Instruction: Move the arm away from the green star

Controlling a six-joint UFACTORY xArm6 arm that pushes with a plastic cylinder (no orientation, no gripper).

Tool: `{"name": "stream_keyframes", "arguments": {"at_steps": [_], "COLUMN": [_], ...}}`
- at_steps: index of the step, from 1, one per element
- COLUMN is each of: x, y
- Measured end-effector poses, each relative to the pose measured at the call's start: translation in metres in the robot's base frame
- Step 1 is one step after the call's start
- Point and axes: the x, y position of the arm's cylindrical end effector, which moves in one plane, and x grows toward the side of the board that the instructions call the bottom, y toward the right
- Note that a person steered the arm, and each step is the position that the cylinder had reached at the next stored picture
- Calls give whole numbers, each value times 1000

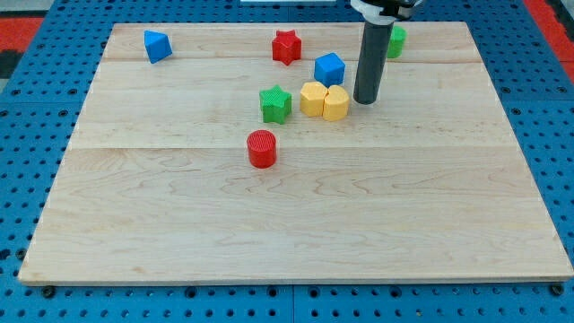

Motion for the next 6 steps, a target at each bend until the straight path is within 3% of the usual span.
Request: {"name": "stream_keyframes", "arguments": {"at_steps": [1, 2, 3, 4, 5, 6], "x": [-9, 28, 42, 29, -10, 0], "y": [33, 23, -5, -54, -59, -109]}}
